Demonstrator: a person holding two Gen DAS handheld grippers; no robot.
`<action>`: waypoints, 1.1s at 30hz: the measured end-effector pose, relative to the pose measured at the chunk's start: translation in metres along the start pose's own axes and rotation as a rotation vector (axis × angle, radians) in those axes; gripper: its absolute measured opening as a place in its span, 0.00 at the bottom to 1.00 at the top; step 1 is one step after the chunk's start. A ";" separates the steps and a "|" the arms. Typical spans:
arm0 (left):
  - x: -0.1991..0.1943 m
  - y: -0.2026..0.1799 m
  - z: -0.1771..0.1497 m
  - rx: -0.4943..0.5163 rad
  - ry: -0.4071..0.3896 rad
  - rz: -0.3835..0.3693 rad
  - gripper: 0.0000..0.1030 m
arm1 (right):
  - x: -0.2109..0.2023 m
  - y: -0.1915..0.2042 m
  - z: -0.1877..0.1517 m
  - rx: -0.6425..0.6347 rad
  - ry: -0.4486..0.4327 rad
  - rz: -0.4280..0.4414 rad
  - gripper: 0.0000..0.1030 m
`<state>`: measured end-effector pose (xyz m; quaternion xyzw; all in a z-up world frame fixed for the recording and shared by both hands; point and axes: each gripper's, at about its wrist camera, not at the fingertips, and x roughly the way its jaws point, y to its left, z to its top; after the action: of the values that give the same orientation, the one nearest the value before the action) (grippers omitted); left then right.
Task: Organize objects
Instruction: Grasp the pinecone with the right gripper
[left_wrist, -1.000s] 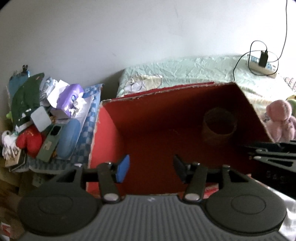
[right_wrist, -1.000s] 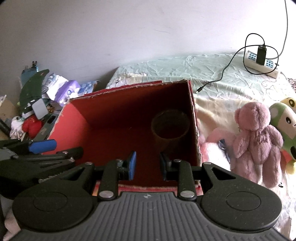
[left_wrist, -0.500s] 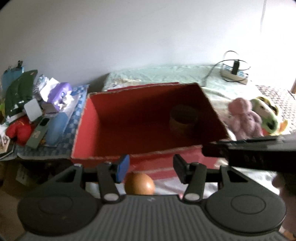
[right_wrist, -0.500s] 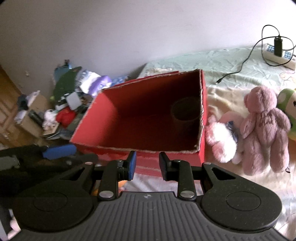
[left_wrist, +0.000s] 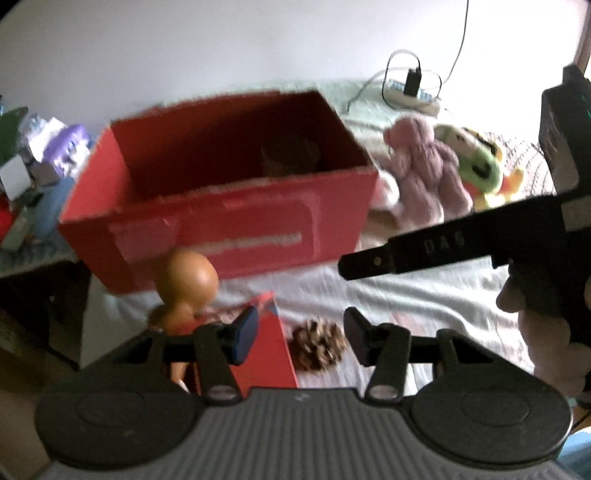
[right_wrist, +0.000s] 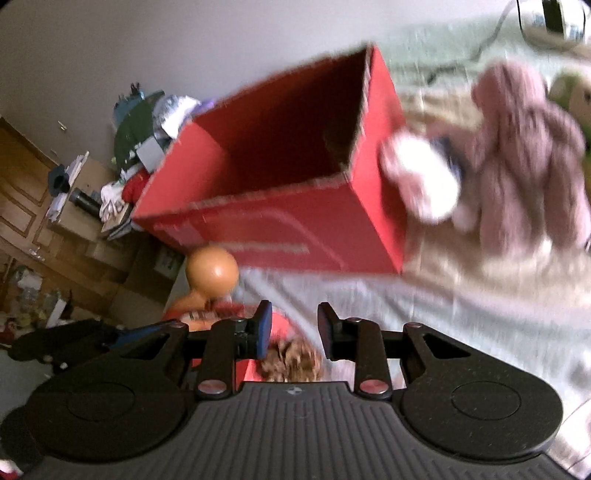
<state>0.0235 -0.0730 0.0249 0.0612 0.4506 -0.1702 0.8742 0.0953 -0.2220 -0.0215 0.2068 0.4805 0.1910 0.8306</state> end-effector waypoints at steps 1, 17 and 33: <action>0.004 -0.002 -0.003 0.000 0.009 -0.005 0.52 | 0.003 -0.004 -0.003 0.010 0.015 0.006 0.29; 0.040 -0.005 -0.026 -0.019 0.077 -0.052 0.48 | 0.041 -0.037 -0.020 0.189 0.185 0.146 0.48; 0.052 -0.020 -0.020 0.057 0.094 -0.118 0.46 | 0.029 -0.056 -0.023 0.253 0.175 0.158 0.44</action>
<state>0.0295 -0.0991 -0.0279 0.0675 0.4891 -0.2310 0.8383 0.0955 -0.2511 -0.0822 0.3296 0.5534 0.2110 0.7353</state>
